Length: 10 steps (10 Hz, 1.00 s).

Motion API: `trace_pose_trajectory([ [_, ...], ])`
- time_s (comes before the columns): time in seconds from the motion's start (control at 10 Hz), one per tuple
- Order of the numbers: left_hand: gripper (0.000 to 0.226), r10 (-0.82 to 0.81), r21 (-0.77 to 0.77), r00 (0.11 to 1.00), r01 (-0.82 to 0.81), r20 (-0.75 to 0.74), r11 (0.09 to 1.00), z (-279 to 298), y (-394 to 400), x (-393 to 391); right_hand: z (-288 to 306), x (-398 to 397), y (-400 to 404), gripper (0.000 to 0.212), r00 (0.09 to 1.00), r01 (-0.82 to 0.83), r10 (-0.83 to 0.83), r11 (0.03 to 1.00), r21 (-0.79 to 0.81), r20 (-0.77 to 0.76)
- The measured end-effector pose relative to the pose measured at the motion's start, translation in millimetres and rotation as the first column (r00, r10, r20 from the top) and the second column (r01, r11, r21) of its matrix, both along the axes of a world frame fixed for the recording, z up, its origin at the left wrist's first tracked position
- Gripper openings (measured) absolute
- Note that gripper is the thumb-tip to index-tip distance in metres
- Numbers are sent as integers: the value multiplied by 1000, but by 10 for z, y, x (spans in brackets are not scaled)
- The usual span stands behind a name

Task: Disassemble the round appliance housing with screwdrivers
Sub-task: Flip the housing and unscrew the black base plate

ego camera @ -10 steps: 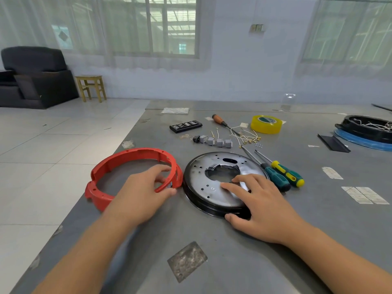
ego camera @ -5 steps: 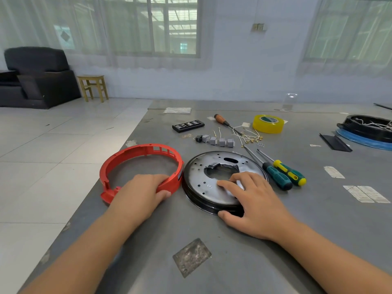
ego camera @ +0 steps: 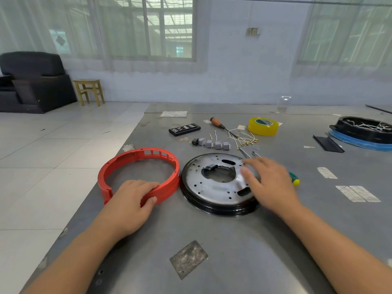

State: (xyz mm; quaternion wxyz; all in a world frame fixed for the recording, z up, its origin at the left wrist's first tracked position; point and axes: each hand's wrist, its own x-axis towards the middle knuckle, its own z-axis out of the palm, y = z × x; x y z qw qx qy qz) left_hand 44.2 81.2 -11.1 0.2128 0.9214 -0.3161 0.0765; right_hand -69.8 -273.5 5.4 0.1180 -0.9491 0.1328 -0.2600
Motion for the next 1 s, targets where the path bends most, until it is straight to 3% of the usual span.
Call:
trace_pose_trajectory([
  [0.1, 41, 22, -11, 999, -22, 24, 1000, -51, -43, -24, -36, 25, -348, 48, 948, 259, -257, 966, -12, -190],
  [0.2, 43, 15, -28, 1000, -14, 18, 999, -75, -117, -69, -101, 18, -431, 45, 934, 299, -264, 947, 121, -242],
  [0.7, 54, 84, 5, 989, -86, 125, 996, -129, -306, -241, -233, -88, -359, 51, 933, 334, -310, 935, 117, -181],
  [0.8, 55, 70, -18, 980, -68, 185, 998, -131, -281, -319, -185, -153, -278, 54, 952, 305, -293, 939, 159, -92],
  [1.0, 53, 33, -38, 959, -24, 281, 999, -138, 6, -574, 295, -298, -24, 37, 979, -46, -36, 919, 392, 200],
])
